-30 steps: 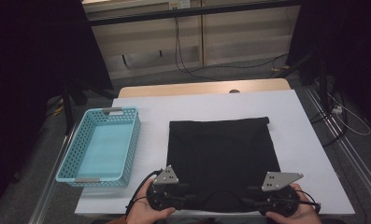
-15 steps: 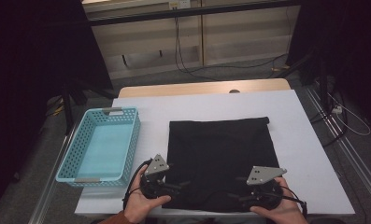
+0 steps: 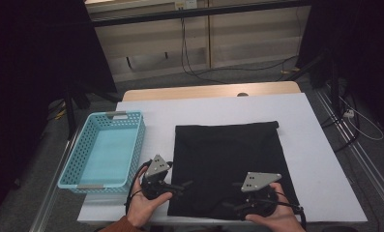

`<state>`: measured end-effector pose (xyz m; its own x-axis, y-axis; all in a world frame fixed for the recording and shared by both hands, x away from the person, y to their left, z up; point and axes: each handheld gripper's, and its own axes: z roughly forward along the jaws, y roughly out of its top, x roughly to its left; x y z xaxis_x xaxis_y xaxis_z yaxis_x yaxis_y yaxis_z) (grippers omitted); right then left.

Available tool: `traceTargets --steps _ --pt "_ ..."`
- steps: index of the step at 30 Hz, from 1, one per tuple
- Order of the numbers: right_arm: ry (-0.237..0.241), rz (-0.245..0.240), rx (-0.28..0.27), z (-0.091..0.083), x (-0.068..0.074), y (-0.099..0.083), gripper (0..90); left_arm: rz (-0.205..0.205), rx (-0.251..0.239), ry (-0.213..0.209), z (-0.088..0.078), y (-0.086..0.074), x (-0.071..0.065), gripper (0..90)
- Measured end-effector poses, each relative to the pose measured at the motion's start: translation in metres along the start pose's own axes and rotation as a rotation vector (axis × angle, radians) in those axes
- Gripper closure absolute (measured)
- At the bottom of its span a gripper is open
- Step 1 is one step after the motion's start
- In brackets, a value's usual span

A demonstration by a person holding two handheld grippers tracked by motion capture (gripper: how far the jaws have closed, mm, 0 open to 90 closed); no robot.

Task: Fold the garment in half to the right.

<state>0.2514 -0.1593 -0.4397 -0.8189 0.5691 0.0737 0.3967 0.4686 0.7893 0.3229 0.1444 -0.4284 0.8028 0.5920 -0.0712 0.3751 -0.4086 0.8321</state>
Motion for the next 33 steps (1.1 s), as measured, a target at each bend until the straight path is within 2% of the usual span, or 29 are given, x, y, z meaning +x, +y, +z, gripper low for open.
traceTargets --steps 8,12,15,18,20,21,25,27,30,33 --pt "0.054 -0.007 0.008 0.021 0.008 0.013 28.8 -0.004 -0.004 0.019 0.000 0.001 0.005 5.2" --pt "0.051 -0.007 -0.005 0.030 0.011 0.019 28.9 0.002 -0.011 0.027 0.001 0.003 0.006 6.1" --pt "0.073 -0.021 0.003 0.037 0.015 0.022 32.7 -0.003 -0.022 0.047 0.004 0.006 0.009 6.9" --pt "0.090 -0.038 0.019 0.044 0.019 0.023 36.6 -0.029 -0.027 0.049 0.010 0.012 0.015 8.5" --pt "0.097 -0.047 0.029 0.048 0.020 0.023 38.5 -0.037 0.000 0.054 0.013 0.018 0.018 8.8" --pt "0.101 -0.047 0.029 0.050 0.021 0.023 38.8 -0.047 -0.011 0.060 0.015 0.021 0.020 8.8" --pt "0.111 -0.069 0.041 0.058 0.024 0.027 41.8 -0.037 -0.029 0.082 0.024 0.034 0.029 8.6" --pt "0.110 -0.078 0.047 0.061 0.025 0.030 43.9 -0.055 -0.038 0.103 0.028 0.041 0.030 8.5" --pt "0.121 -0.082 0.045 0.064 0.022 0.034 46.0 -0.024 -0.035 0.100 0.034 0.048 0.033 5.7" --pt "0.127 -0.074 0.053 0.068 0.022 0.034 48.1 -0.028 -0.036 0.133 0.044 0.053 0.041 6.4"
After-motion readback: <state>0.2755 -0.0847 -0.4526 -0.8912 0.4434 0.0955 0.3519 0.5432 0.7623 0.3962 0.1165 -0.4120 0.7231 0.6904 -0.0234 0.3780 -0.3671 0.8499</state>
